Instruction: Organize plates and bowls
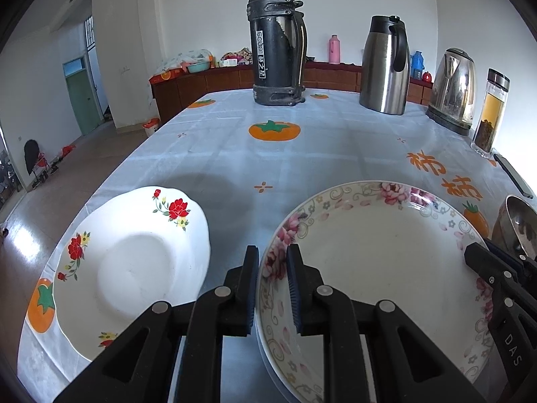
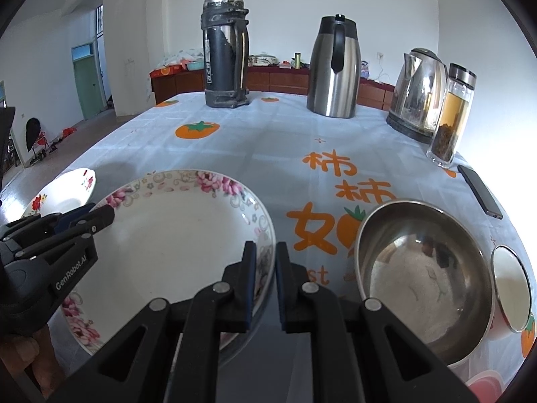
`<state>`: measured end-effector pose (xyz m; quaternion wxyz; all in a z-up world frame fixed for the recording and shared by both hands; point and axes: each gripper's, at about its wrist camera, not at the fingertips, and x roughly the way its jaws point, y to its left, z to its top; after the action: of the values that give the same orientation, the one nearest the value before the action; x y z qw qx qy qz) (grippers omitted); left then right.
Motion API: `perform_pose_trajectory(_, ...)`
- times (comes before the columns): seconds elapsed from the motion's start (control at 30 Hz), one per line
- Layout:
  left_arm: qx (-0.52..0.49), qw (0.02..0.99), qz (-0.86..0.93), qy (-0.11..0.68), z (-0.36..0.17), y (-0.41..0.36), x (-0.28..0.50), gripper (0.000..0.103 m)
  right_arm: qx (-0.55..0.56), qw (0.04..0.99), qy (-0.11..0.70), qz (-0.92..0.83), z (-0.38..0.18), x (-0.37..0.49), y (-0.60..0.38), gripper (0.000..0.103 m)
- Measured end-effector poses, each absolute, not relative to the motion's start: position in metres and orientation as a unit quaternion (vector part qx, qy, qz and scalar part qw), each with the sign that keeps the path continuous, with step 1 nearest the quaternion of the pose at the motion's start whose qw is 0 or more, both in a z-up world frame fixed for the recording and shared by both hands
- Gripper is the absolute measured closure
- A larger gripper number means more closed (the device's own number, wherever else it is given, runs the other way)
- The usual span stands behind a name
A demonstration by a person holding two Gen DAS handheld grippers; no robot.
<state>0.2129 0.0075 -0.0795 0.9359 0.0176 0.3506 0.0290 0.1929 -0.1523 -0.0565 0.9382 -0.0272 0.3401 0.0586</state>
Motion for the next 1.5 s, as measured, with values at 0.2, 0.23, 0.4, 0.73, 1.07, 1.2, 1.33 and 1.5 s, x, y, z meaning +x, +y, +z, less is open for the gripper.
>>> perform_pose_trajectory(0.2,0.016,0.935,0.028,0.353,-0.0801,0.0086,0.2142,0.084,-0.034,0.935,0.349,0.056,-0.0582,0.1954,-0.1498,0.091)
perform_pose_trajectory(0.23,0.016,0.935,0.027,0.353,-0.0799,0.0085,0.2138,0.084,-0.034,0.934,0.351,0.055,-0.0587,0.1962,-0.1492,0.091)
perform_pose_trajectory(0.4,0.017,0.935,0.028,0.354,-0.0809,0.0092,0.2141,0.084,-0.036,0.933,0.353,0.055,-0.0603,0.1972,-0.1487,0.09)
perform_pose_trajectory(0.73,0.02,0.934,0.029,0.354,-0.0808,0.0078,0.2141,0.084,-0.048,0.932,0.355,0.052,-0.0611,0.1969,-0.1458,0.09)
perform_pose_trajectory(1.07,0.019,0.934,0.027,0.356,-0.081,0.0074,0.2143,0.084,-0.052,0.932,0.355,0.052,-0.0607,0.1961,-0.1451,0.09)
perform_pose_trajectory(1.2,0.018,0.934,0.027,0.357,-0.0809,0.0073,0.2143,0.084,-0.053,0.932,0.355,0.052,-0.0607,0.1956,-0.1451,0.09)
perform_pose_trajectory(1.33,0.018,0.934,0.027,0.357,-0.0809,0.0074,0.2142,0.084,-0.053,0.932,0.355,0.052,-0.0607,0.1956,-0.1446,0.09)
perform_pose_trajectory(1.5,0.018,0.933,0.026,0.357,-0.081,0.0066,0.214,0.084,-0.052,0.932,0.355,0.053,-0.0607,0.1952,-0.1441,0.09)
